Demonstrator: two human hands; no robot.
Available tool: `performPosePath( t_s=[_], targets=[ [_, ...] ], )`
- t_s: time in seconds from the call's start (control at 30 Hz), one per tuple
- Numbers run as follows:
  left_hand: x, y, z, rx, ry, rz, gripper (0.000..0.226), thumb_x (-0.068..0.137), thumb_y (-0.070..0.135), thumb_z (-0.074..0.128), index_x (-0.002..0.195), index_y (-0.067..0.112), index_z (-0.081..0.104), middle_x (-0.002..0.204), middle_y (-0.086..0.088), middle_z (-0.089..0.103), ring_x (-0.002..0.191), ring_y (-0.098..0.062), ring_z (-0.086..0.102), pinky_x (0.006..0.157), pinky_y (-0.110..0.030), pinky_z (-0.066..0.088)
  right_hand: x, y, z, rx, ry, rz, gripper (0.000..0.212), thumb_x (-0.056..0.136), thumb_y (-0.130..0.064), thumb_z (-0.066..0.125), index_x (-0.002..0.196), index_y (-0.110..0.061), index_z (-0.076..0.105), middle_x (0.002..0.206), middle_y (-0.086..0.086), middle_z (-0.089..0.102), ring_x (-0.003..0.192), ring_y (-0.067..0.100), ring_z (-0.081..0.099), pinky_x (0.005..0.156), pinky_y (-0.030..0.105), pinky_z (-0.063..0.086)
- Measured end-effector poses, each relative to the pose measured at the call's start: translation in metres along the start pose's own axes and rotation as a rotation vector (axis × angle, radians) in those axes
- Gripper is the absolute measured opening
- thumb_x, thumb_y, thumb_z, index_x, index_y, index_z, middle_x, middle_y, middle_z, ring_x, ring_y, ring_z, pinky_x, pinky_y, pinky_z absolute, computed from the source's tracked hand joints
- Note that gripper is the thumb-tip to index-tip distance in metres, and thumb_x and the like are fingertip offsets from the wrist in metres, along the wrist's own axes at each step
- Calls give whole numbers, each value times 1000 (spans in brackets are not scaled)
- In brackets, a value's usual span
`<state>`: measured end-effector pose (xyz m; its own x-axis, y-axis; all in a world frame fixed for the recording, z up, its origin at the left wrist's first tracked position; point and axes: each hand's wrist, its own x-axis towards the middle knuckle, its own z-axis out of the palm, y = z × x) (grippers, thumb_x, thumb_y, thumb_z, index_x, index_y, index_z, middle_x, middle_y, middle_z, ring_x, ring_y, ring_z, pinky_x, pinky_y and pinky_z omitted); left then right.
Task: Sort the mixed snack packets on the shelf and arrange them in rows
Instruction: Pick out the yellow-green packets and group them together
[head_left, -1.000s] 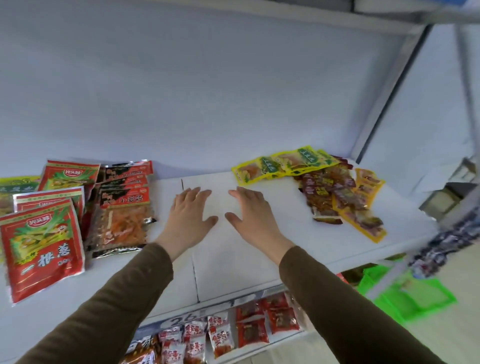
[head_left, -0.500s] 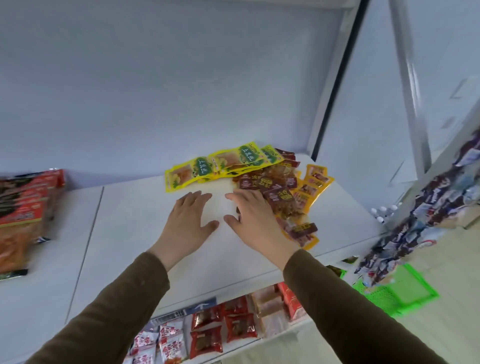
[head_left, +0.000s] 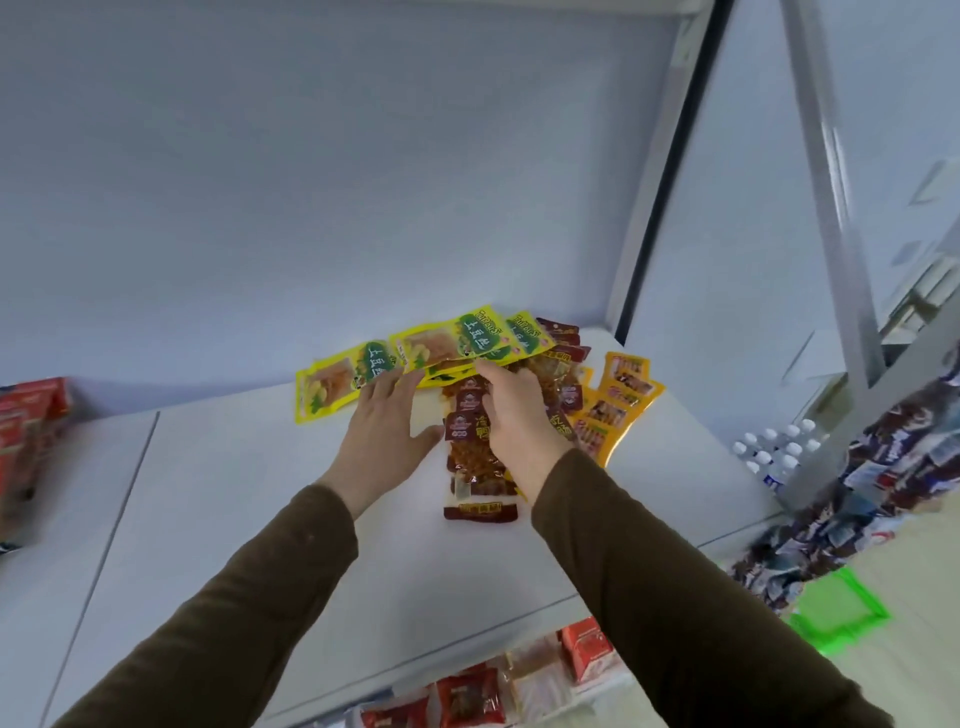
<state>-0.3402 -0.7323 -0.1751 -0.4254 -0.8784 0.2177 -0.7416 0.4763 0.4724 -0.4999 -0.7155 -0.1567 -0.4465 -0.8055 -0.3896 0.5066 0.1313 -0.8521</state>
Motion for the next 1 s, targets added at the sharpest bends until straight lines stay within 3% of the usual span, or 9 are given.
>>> performPosePath(
  t_s=[0.1,0.3,0.4,0.5,0.6,0.67,0.83,0.93,1.0],
  targets=[
    [18,-1,4,2,21,-18,81,94,36,71,161,23,26,167,-10,25,155,-31,15,125,-42,14,22,-13,16,81,82,118,70,87,-22,77,146,-13,41,128,11,53,108,26,55,86,38,50],
    [47,-5,9,13,33,-95,84,94,38,70,162,24,23,168,-11,26,157,-32,14,126,-46,12,51,-26,33,85,92,196,48,88,-24,73,131,-11,55,101,3,52,71,14,45,50,29,34],
    [51,-3,13,-15,54,-109,80,95,36,69,161,25,25,164,-11,34,155,-34,20,125,-47,14,58,-28,43,53,29,183,52,88,-24,74,134,-11,55,102,4,55,78,17,52,60,31,45],
    [54,-2,14,-54,78,-105,76,95,32,70,159,25,30,161,-10,39,153,-33,24,125,-44,14,67,-23,56,-9,28,137,75,82,-23,79,145,-11,40,133,10,52,107,25,54,84,39,48],
    [55,-1,14,-103,96,-118,75,95,34,70,159,25,30,161,-6,40,151,-29,29,125,-46,21,70,-17,68,30,16,107,86,82,-21,81,149,-18,27,123,8,54,94,23,56,87,40,49],
    [54,-2,13,-134,102,-110,74,95,34,70,158,26,31,159,-4,42,149,-27,33,122,-42,26,76,-13,73,18,25,92,87,85,-18,79,151,-19,22,130,13,55,108,28,60,98,47,51],
    [50,-8,3,-379,156,-110,66,96,27,67,155,27,38,156,8,43,145,-15,38,119,-35,32,88,-17,59,44,-40,39,52,98,-2,55,147,-7,39,109,7,61,81,18,61,69,32,55],
    [41,-8,-3,-646,244,-166,55,102,25,64,152,31,42,154,8,45,142,-7,42,117,-38,39,89,-16,46,125,53,32,34,96,1,59,128,-8,54,112,10,66,96,24,64,88,37,55],
    [36,-7,-9,-764,326,-192,46,104,24,60,147,29,47,150,8,49,133,5,48,106,-22,46,82,-20,37,164,29,41,24,95,-2,62,116,-12,58,117,9,66,89,20,61,80,34,52]
  ],
)
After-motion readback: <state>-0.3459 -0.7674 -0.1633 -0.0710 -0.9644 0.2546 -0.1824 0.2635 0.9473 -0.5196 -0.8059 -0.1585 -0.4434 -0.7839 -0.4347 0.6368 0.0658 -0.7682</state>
